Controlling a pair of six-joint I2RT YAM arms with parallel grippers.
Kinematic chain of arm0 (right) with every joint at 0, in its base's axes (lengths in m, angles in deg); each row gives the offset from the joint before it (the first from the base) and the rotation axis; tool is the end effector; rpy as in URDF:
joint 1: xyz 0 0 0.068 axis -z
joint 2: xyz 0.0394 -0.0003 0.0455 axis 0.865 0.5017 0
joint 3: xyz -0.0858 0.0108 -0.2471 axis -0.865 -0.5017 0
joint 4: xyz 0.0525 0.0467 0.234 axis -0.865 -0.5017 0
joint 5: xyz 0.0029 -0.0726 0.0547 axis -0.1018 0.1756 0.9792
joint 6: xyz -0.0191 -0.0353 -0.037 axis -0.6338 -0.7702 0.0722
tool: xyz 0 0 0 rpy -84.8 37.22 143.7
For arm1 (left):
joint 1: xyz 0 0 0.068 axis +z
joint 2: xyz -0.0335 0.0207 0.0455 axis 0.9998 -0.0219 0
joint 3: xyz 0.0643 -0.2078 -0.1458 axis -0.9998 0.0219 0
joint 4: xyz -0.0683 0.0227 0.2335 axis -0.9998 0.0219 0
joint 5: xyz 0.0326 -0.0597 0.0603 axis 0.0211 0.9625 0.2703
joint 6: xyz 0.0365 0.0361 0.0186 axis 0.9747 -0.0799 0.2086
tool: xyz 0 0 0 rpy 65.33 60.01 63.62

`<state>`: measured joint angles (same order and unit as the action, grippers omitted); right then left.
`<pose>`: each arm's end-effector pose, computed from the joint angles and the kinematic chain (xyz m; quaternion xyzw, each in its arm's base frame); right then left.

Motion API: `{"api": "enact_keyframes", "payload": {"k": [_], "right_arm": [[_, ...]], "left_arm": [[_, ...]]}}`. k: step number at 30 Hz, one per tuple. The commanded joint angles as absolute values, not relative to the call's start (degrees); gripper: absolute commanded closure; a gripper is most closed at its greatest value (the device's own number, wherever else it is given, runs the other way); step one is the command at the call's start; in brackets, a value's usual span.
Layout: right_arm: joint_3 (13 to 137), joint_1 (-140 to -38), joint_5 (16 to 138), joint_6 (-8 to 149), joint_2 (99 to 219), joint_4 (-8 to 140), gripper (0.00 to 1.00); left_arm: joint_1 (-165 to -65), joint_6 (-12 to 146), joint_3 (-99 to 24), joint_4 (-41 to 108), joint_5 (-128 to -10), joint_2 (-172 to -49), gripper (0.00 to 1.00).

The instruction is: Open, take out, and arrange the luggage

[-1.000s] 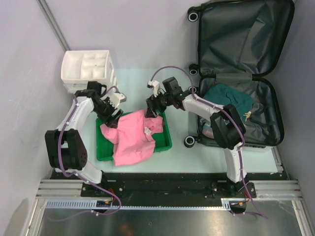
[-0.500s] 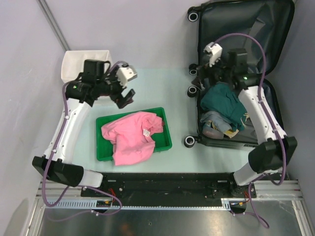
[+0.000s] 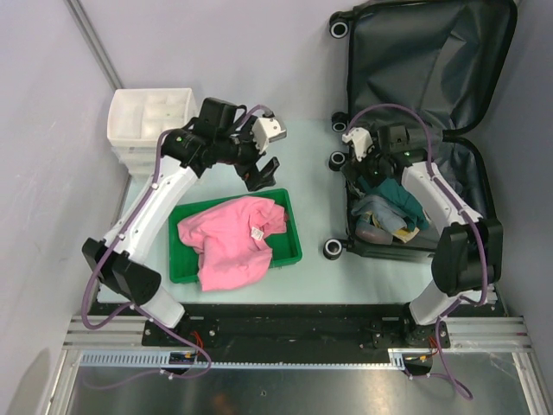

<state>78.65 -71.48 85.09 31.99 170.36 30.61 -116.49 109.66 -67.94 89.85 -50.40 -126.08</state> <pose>0.3269 0.0774 0.2900 -0.3869 0.8458 0.0681 0.3610 0.2683 -0.1599 0.3996 0.5205 0.7271 -0.2019 0.3995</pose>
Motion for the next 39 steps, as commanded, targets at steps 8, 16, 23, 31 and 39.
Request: {"api": "enact_keyframes", "payload": {"k": [8,16,23,31,39], "right_arm": [[76.75,-70.44,79.19,24.07,176.11,37.53,0.21],[76.75,-62.97,87.86,29.43,170.84,40.27,0.78],[76.75,-52.51,110.8,34.62,165.3,40.79,1.0],[76.75,-48.99,127.32,35.33,162.31,39.22,1.0],[76.49,-51.09,136.04,30.5,159.23,32.46,1.0]], "left_arm": [[-116.52,104.13,-71.08,86.15,-51.21,-125.25,0.0],[-116.52,100.6,-72.32,75.26,-52.98,-125.78,0.0],[-117.83,110.17,-76.71,72.97,-32.01,-131.22,0.0],[-128.99,131.27,-83.65,71.21,-36.18,-142.2,0.0],[-134.0,138.55,-93.94,66.47,-36.62,-153.37,0.0]]}}
